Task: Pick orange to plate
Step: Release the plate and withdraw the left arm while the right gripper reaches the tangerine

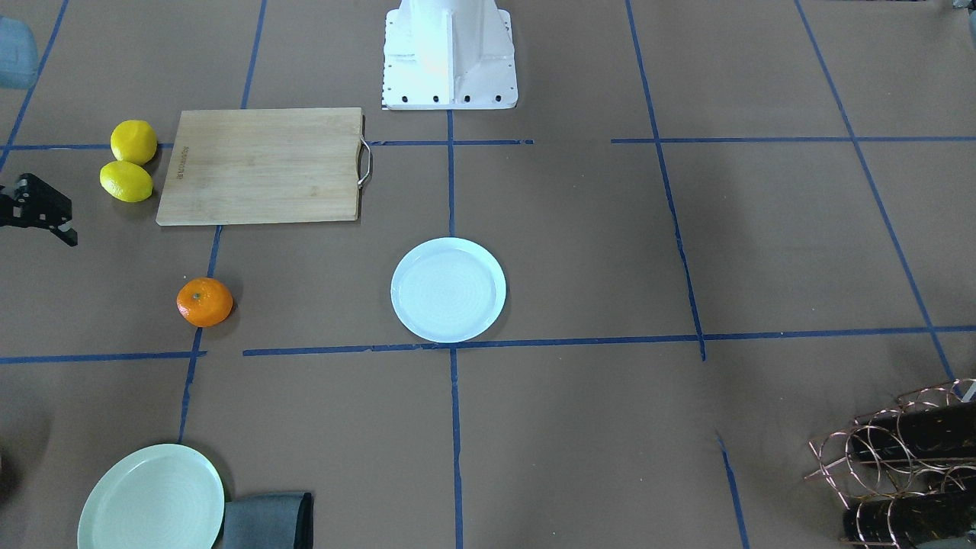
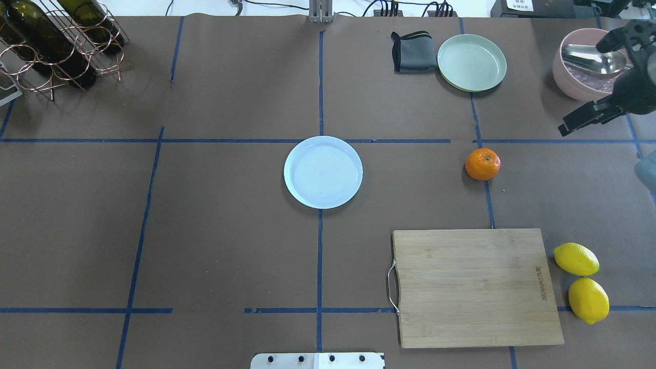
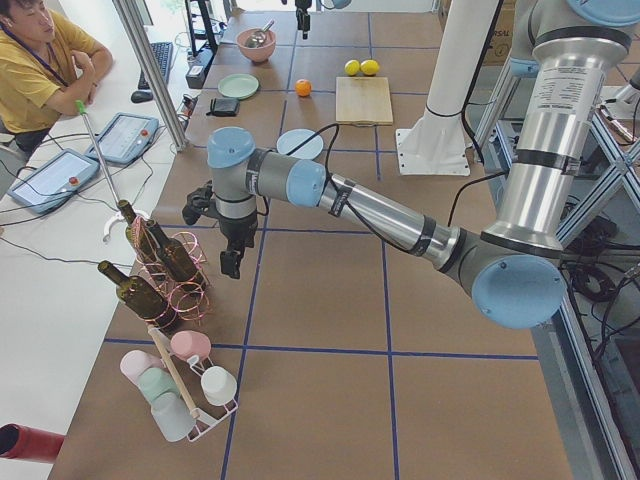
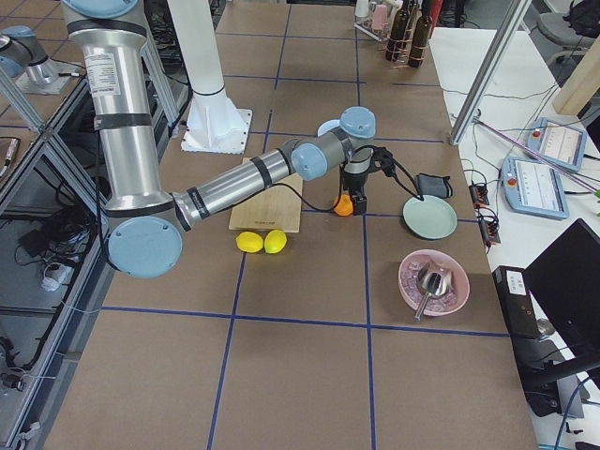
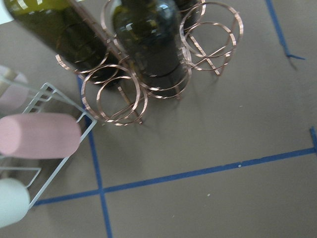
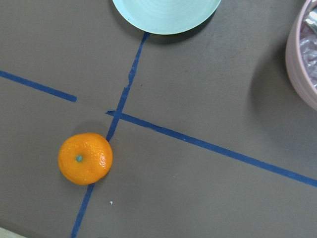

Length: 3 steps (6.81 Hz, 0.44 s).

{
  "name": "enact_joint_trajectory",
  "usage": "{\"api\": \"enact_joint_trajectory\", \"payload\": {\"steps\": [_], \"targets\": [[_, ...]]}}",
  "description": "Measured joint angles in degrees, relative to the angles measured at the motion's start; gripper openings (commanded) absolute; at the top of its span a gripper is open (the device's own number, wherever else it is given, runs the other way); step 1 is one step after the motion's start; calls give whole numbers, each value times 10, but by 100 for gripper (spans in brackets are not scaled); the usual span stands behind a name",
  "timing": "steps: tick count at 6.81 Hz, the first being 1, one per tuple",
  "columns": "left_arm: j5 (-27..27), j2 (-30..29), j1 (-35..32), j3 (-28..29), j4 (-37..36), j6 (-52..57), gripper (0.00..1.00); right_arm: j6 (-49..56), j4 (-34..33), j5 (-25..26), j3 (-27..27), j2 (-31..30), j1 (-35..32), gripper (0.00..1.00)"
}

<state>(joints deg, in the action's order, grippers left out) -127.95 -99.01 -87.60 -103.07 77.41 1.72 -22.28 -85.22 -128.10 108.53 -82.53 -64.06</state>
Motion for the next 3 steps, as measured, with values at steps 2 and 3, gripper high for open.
{"api": "enact_joint_trajectory", "payload": {"steps": [2,3], "targets": [[-1,44,-49,1,-12,57,100,-125,114,78,-44,-2,86,100],[-1,53,-54,3,-11,63,100,-173,176,107,-81,2,115,100]]}}
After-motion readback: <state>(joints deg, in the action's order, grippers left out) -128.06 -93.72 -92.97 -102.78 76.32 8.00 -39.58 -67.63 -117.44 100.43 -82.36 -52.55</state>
